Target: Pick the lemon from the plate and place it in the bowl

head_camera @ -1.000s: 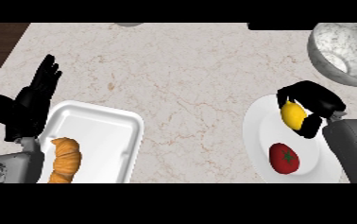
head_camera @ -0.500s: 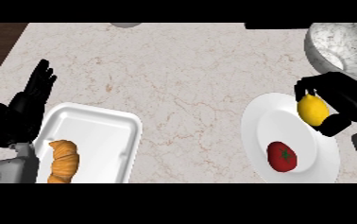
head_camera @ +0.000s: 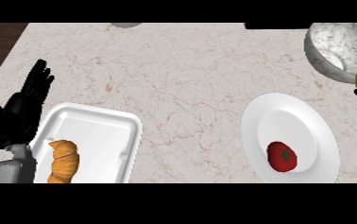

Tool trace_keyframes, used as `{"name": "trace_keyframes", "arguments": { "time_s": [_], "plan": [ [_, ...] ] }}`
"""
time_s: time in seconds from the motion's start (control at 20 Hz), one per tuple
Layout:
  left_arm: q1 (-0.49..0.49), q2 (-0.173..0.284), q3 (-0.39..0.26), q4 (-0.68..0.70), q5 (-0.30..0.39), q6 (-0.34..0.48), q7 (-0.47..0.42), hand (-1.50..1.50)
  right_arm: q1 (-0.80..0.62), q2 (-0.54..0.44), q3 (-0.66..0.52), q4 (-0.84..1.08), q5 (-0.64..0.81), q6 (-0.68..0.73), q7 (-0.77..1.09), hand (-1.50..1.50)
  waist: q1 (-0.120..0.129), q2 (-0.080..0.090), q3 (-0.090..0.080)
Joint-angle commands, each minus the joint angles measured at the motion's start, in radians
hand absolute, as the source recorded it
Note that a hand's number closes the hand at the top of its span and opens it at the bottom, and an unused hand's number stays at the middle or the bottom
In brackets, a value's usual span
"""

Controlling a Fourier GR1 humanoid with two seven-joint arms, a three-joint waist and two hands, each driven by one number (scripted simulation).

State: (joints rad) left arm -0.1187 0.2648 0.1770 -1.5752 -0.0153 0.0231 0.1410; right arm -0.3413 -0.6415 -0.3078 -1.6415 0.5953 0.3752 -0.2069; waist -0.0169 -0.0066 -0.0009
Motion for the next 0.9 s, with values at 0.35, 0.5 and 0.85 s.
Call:
{"name": "trace_keyframes", "arguments": {
  "time_s": [0.35, 0.5, 0.85],
  "plan": [
    [-0.088, -0.058, -0.053, 0.052, -0.056, 0.04, 0.017, 0.0, -0.252, -0.1, -0.102, 0.391, -0.071, 0.024, -0.03, 1.5, 0.029, 0.011, 0.001],
    [-0.026, -0.003, -0.009, -0.004, -0.016, -0.021, 0.005, 0.0, -0.284, -0.079, -0.087, 0.496, -0.06, -0.018, -0.08, 1.5, 0.034, 0.01, 0.001],
    [-0.077, -0.004, -0.005, 0.015, -0.003, -0.028, 0.032, 0.0, -0.489, -0.113, -0.046, 0.928, 0.04, -0.147, -0.258, 1.5, 0.052, 0.017, 0.002]
  ]
}}
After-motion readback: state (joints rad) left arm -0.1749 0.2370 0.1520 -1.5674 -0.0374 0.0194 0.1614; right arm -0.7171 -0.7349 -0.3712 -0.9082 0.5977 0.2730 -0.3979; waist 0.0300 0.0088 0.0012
